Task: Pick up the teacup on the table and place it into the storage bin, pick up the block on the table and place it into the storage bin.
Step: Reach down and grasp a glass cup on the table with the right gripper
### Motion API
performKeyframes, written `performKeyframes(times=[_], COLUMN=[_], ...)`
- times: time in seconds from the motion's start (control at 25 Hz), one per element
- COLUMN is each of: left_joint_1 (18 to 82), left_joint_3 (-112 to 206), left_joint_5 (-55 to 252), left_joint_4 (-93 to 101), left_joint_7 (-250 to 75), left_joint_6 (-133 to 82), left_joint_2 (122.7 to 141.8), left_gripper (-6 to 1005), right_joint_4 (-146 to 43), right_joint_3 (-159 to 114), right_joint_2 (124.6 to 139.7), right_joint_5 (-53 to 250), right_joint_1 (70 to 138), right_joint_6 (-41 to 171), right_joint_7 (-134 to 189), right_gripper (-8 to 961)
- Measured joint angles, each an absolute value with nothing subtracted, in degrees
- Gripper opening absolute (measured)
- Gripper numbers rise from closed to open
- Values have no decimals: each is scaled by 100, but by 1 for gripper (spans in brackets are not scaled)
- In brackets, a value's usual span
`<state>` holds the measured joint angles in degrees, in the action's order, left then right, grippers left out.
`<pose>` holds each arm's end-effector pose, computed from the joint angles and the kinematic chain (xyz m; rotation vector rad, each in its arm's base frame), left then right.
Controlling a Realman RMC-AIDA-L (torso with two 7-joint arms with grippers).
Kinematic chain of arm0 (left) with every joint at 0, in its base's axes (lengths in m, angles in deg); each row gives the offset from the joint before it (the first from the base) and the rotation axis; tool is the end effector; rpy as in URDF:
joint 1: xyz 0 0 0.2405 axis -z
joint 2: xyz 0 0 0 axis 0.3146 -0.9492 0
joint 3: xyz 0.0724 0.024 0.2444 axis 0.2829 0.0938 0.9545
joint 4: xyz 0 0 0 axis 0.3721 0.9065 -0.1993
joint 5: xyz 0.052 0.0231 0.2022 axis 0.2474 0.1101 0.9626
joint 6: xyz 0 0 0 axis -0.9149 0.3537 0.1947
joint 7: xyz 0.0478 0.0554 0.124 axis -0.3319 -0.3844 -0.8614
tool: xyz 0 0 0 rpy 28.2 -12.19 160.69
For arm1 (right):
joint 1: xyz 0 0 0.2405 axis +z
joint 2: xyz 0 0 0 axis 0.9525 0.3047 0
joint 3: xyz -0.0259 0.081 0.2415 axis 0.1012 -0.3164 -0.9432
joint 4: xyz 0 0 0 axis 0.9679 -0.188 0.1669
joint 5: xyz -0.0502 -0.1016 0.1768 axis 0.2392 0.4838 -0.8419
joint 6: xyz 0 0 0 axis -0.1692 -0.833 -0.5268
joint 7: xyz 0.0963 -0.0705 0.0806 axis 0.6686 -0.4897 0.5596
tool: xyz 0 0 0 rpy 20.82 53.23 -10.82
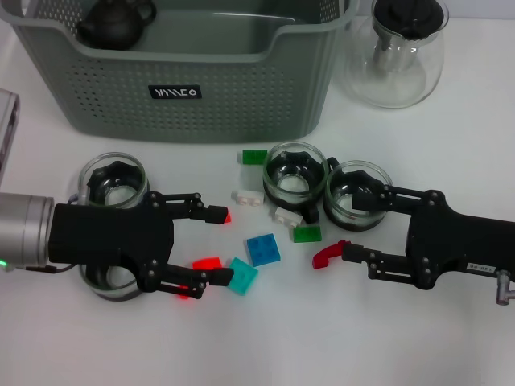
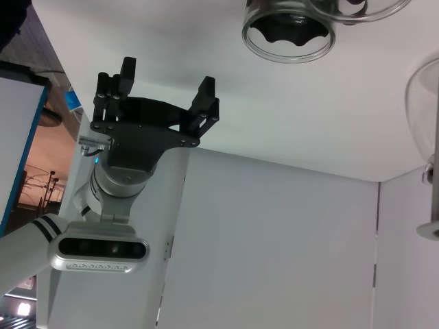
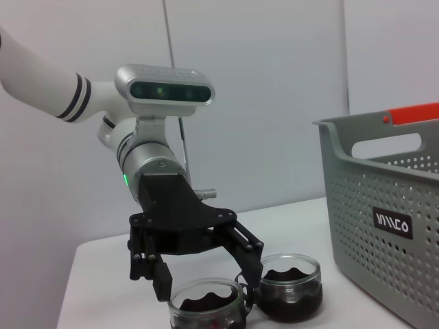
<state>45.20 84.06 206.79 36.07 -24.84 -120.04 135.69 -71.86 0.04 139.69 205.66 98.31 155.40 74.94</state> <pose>-0.2737 0.2704 -0.0153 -3.0089 -0.3192 -0.7404 0.2827 0.2598 -0.0377 -2.7874 0.3121 0.9010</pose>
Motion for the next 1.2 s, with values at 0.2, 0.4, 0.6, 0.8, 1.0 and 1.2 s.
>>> performKeyframes(times=[0.2,0.4,0.6,0.8,1.0,1.2], left_joint_1=[4523,4533,4533,4462,4229,3903], left_joint_3=[8392,8397,8384,8297,7795,7130], left_joint_5=[20679,20676,20652,20643,20627,20637], left_joint_4=[3616,3638,3636,3669,3668,3738], left_joint_7=[-2506,-2508,-2510,-2454,-2397,-2383], left_joint_6=[-11998,-12034,-12054,-12250,-12646,-12996], left_joint_2=[13567,13573,13553,13477,13275,13148], left_gripper=[843,843,843,842,842,842], right_joint_4=[-7186,-7186,-7186,-7095,-7546,-8978], right_joint_3=[15,14,15,-35,152,831], right_joint_2=[13970,13965,13963,13942,13927,13956], right_joint_5=[20565,20560,20563,20450,20497,21110], right_joint_1=[9836,9847,9853,9871,10062,10486], right_joint_6=[15538,15537,15486,15555,15567,15608], right_joint_7=[7494,7531,7577,7748,8809,10624], right_gripper=[735,734,733,732,731,730])
